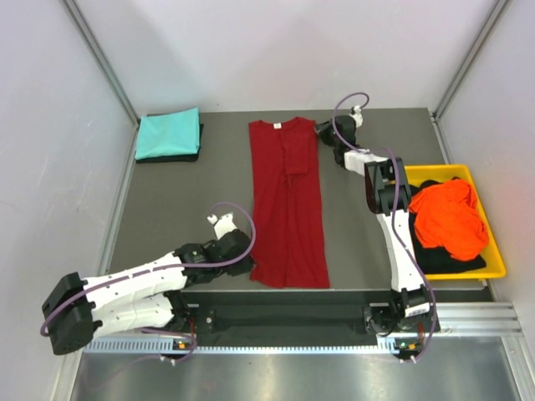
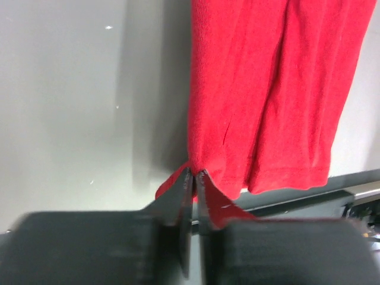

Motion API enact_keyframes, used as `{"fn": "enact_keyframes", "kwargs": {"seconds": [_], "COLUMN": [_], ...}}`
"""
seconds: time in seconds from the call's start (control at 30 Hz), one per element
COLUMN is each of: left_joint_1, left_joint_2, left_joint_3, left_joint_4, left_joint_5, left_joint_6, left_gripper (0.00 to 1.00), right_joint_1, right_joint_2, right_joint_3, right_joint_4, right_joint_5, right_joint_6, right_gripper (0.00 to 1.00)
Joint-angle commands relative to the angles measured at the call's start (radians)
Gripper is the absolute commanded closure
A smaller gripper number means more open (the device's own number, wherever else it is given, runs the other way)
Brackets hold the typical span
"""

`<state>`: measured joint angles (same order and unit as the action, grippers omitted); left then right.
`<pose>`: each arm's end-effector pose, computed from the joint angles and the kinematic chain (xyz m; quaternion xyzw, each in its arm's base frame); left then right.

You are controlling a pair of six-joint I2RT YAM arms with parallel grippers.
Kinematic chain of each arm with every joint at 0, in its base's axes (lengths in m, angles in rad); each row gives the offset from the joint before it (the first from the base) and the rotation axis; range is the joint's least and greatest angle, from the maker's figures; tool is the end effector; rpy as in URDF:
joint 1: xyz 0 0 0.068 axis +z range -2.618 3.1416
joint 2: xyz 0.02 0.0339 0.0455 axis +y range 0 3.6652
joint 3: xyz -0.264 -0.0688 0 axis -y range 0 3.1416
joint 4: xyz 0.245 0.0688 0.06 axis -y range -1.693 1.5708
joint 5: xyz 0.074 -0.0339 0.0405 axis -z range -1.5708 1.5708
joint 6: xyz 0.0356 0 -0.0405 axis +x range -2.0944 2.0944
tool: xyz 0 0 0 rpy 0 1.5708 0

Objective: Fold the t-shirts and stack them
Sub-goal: Fold the tshirt

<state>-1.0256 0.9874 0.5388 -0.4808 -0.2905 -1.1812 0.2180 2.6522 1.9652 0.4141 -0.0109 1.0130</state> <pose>0.1052 -0.1538 0.1950 -0.1185 0.9326 -0.2166 0.2632 0.5721 0.1271 0.0991 0.3054 0.7359 0.3525 0.4909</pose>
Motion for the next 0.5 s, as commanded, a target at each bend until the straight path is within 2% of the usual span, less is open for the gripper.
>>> {"fn": "enact_keyframes", "kwargs": {"seconds": [0.0,0.03,0.07,0.1,0.17,0.27,0.4,0.47], "left_joint_1": [0.053,0.067,0.087,0.093,0.101,0.105,0.137,0.197], "left_joint_2": [0.017,0.023,0.036,0.042,0.053,0.074,0.102,0.106], "left_joint_3": [0.023,0.029,0.035,0.046,0.087,0.156,0.227,0.236], "left_joint_4": [0.054,0.054,0.047,0.022,-0.011,-0.091,-0.147,-0.105], "left_joint_5": [0.082,0.096,0.102,0.102,0.087,0.038,0.027,0.132], "left_joint_6": [0.052,0.070,0.081,0.094,0.149,0.248,0.366,0.422], "left_gripper": [0.87,0.83,0.79,0.76,0.71,0.68,0.67,0.66], "right_joint_1": [-0.017,-0.020,-0.025,-0.028,-0.043,-0.069,-0.081,-0.078], "right_joint_2": [-0.047,-0.067,-0.092,-0.147,-0.208,-0.360,-0.588,-0.668], "right_joint_3": [0.000,-0.021,-0.041,-0.083,-0.127,-0.276,-0.423,-0.448], "right_joint_4": [-0.026,-0.044,-0.063,-0.087,-0.188,-0.276,-0.495,-0.660], "right_joint_5": [-0.047,-0.058,-0.069,-0.080,-0.089,-0.112,-0.078,-0.144], "right_joint_6": [-0.062,-0.079,-0.100,-0.150,-0.195,-0.269,-0.419,-0.456], "right_gripper": [0.86,0.82,0.72,0.66,0.55,0.45,0.41,0.42]}}
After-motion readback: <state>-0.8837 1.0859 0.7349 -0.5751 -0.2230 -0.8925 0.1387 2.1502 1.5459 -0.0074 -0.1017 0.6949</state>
